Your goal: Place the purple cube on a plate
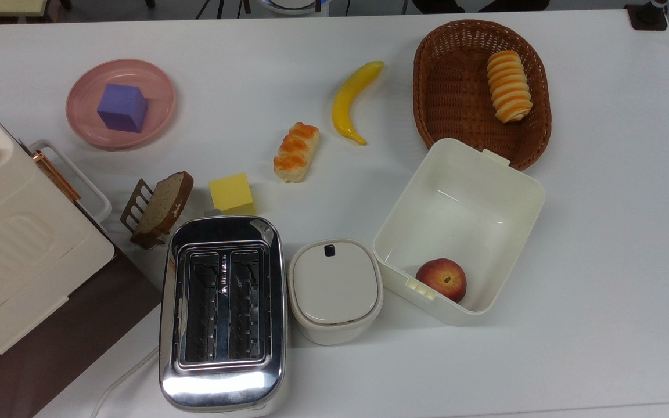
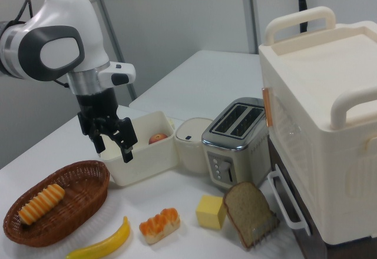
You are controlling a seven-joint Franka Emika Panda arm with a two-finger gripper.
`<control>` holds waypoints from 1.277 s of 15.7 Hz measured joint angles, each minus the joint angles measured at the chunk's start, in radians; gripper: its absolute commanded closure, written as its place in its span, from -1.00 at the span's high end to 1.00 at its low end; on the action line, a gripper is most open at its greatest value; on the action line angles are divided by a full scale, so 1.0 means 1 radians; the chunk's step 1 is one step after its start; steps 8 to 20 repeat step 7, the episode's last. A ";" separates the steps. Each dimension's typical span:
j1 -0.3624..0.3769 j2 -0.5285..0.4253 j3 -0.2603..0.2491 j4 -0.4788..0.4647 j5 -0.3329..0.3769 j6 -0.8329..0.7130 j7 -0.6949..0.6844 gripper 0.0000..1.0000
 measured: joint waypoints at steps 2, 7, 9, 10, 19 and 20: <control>0.000 0.000 -0.010 0.000 0.014 0.033 0.077 1.00; -0.001 0.001 -0.035 0.000 0.020 0.057 0.136 1.00; -0.001 0.001 -0.035 0.000 0.020 0.057 0.136 1.00; -0.001 0.001 -0.035 0.000 0.020 0.057 0.136 1.00; -0.001 0.001 -0.035 0.000 0.020 0.057 0.136 1.00; -0.001 0.001 -0.035 0.000 0.020 0.057 0.136 1.00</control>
